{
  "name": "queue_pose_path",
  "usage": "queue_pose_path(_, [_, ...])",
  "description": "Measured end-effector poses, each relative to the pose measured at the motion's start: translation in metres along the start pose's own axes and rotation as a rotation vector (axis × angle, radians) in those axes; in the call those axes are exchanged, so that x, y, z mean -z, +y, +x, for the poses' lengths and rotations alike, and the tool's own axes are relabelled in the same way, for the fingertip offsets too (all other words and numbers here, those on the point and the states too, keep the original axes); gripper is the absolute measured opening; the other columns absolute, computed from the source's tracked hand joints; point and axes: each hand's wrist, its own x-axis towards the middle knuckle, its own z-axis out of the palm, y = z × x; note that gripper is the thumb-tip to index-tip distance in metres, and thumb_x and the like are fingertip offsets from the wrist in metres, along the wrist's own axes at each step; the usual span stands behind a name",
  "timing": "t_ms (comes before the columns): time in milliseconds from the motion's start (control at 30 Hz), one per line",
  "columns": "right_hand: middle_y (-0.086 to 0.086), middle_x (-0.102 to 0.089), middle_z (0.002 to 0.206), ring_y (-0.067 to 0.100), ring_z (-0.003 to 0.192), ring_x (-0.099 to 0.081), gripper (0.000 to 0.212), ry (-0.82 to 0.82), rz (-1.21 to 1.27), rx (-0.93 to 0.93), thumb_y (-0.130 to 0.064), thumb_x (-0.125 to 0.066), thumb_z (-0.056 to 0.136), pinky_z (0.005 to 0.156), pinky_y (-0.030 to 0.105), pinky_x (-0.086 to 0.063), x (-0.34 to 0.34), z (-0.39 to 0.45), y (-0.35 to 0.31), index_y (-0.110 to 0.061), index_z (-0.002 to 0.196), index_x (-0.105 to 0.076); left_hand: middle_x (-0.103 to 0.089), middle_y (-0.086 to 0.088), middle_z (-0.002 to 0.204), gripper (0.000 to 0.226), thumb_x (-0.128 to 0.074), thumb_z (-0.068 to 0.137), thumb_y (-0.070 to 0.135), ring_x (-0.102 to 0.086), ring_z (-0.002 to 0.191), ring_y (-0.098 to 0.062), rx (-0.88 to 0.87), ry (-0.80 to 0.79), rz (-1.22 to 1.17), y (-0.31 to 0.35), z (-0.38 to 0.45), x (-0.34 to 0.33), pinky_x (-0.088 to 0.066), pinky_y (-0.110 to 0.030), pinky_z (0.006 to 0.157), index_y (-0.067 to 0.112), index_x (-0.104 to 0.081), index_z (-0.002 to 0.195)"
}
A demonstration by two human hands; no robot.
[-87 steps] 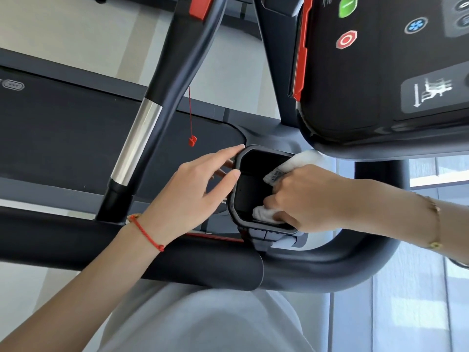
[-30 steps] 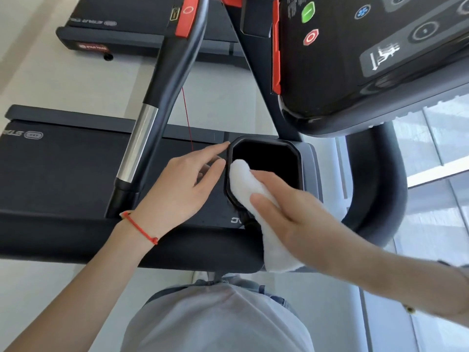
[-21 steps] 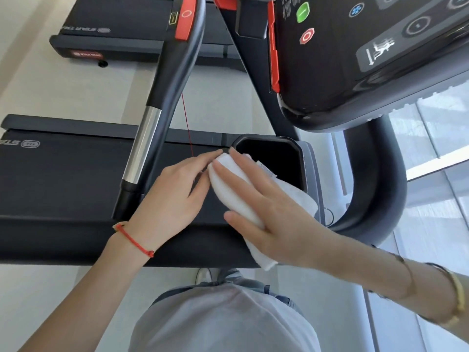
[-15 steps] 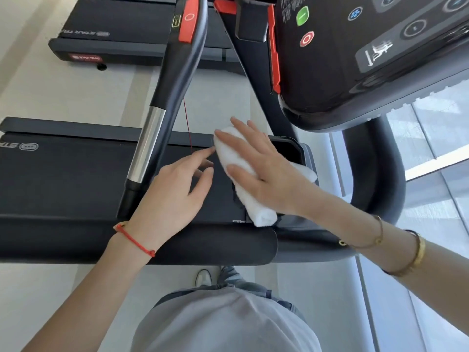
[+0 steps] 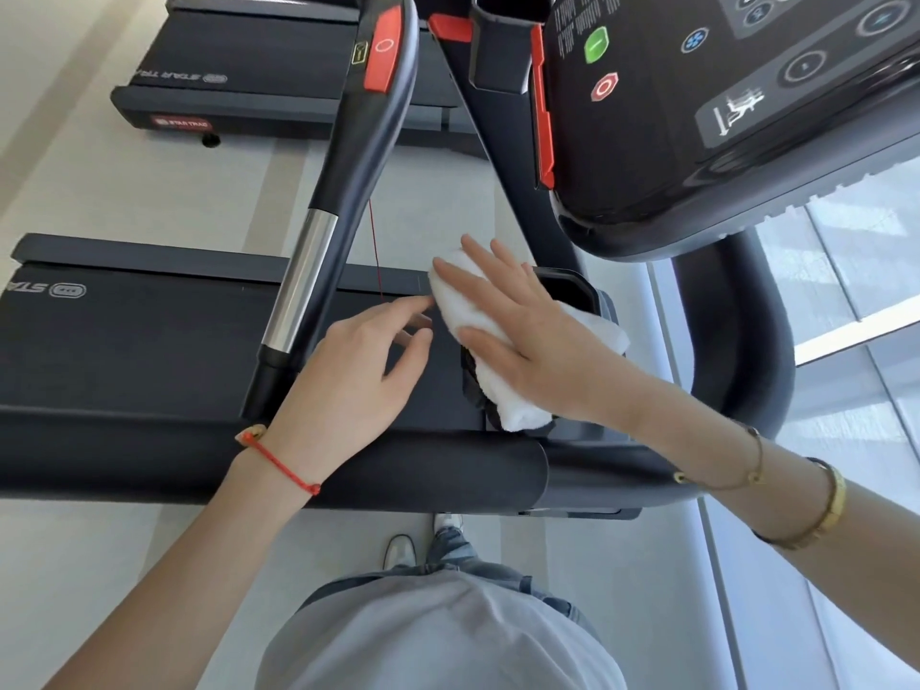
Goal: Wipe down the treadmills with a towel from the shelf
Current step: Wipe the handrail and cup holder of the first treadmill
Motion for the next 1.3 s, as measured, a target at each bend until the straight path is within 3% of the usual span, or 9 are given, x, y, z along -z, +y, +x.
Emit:
queue_pose_path(233, [-0.017, 0.0, 0.162, -0.001, 0.145, -0.006, 0.052, -0.234, -0.004, 0.072, -0.026, -0.033, 0.105, 0.113, 0.007, -0.001, 0.016, -0.047, -0.002, -0.039, 0.152, -0.016, -0.069, 0.014, 0.116, 0.035, -0.052, 0.099, 0.019, -0.063, 0.102, 0.002, 0.009, 0.025, -0.003, 0.004, -0.001, -0.001, -0.049, -0.013, 0.09, 0.025, -0.061, 0.132])
queue_pose_path(300, [-0.021, -0.002, 0.161, -0.003, 0.142, -0.015, 0.051, -0.297, -0.077, 0.084, -0.03, -0.031, 0.104, 0.114, 0.009, -0.01, 0.025, -0.056, 0.0, -0.046, 0.151, -0.014, -0.068, 0.013, 0.117, 0.036, -0.052, 0.099, 0.016, -0.063, 0.102, 0.002, 0.022, 0.01, -0.018, 0.006, 0.0, -0.002, -0.046, -0.007, 0.088, 0.024, -0.06, 0.133])
queue_pose_path(367, [-0.025, -0.005, 0.159, -0.002, 0.14, -0.021, 0.051, -0.338, -0.164, 0.096, -0.035, -0.029, 0.103, 0.113, 0.013, -0.016, 0.033, -0.068, 0.003, -0.049, 0.15, -0.012, -0.068, 0.012, 0.117, 0.037, -0.051, 0.099, 0.016, -0.063, 0.102, 0.002, 0.028, 0.005, -0.037, 0.01, 0.002, -0.004, -0.046, -0.006, 0.087, 0.025, -0.06, 0.133])
queue_pose_path(433, [-0.027, -0.009, 0.156, 0.0, 0.134, -0.028, 0.052, -0.344, -0.249, 0.124, -0.038, -0.025, 0.101, 0.104, 0.002, -0.013, 0.04, -0.077, 0.008, -0.048, 0.15, -0.01, -0.068, 0.012, 0.118, 0.037, -0.051, 0.099, 0.017, -0.063, 0.102, 0.002, 0.029, 0.004, -0.048, 0.014, 0.005, -0.006, -0.048, -0.012, 0.091, 0.026, -0.059, 0.134])
queue_pose_path(600, [-0.018, -0.028, 0.145, 0.018, 0.114, -0.049, 0.051, -0.267, -0.286, 0.033, -0.04, -0.028, 0.1, 0.097, 0.034, -0.04, 0.039, -0.067, 0.016, -0.039, 0.15, -0.018, -0.068, 0.014, 0.118, 0.038, -0.05, 0.098, 0.02, -0.063, 0.1, 0.001, 0.019, 0.018, -0.074, 0.022, 0.013, -0.011, -0.051, -0.024, 0.094, 0.026, -0.06, 0.134])
queue_pose_path(733, [-0.01, -0.045, 0.12, 0.021, 0.097, -0.053, 0.042, -0.301, -0.208, -0.03, -0.041, -0.03, 0.102, 0.091, 0.034, -0.04, 0.028, -0.042, 0.017, -0.033, 0.142, -0.036, -0.068, 0.011, 0.118, 0.037, -0.05, 0.098, 0.022, -0.064, 0.101, -0.001, 0.011, 0.037, -0.065, 0.022, 0.018, -0.015, -0.053, -0.03, 0.094, 0.023, -0.06, 0.134])
queue_pose_path(933, [-0.003, -0.063, 0.092, 0.02, 0.093, -0.059, 0.033, -0.464, -0.059, -0.179, -0.048, -0.03, 0.101, 0.085, 0.034, -0.044, 0.033, -0.011, 0.014, -0.026, 0.101, -0.055, -0.066, 0.016, 0.117, 0.038, -0.053, 0.098, 0.025, -0.062, 0.099, 0.004, 0.035, 0.045, -0.083, 0.02, 0.022, -0.021, -0.053, -0.027, 0.092, 0.026, -0.057, 0.136])
queue_pose_path(1167, [-0.007, -0.056, 0.108, 0.017, 0.077, -0.049, 0.042, -0.253, -0.358, 0.154, -0.042, -0.034, 0.1, 0.074, 0.026, -0.026, 0.026, -0.044, 0.026, -0.028, 0.14, -0.034, -0.054, 0.032, 0.109, 0.052, -0.058, 0.091, 0.042, -0.056, 0.102, 0.015, 0.055, 0.002, -0.083, 0.016, 0.022, -0.024, -0.042, -0.002, 0.086, 0.036, -0.049, 0.141])
queue_pose_path(1300, [-0.014, -0.056, 0.095, 0.011, 0.071, -0.043, 0.035, -0.304, -0.267, 0.131, -0.045, -0.032, 0.1, 0.071, 0.027, -0.028, 0.031, -0.033, 0.03, -0.033, 0.131, -0.042, -0.051, 0.035, 0.106, 0.056, -0.057, 0.09, 0.045, -0.053, 0.105, 0.016, 0.055, -0.012, -0.084, 0.014, 0.021, -0.023, -0.041, 0.001, 0.088, 0.037, -0.045, 0.144])
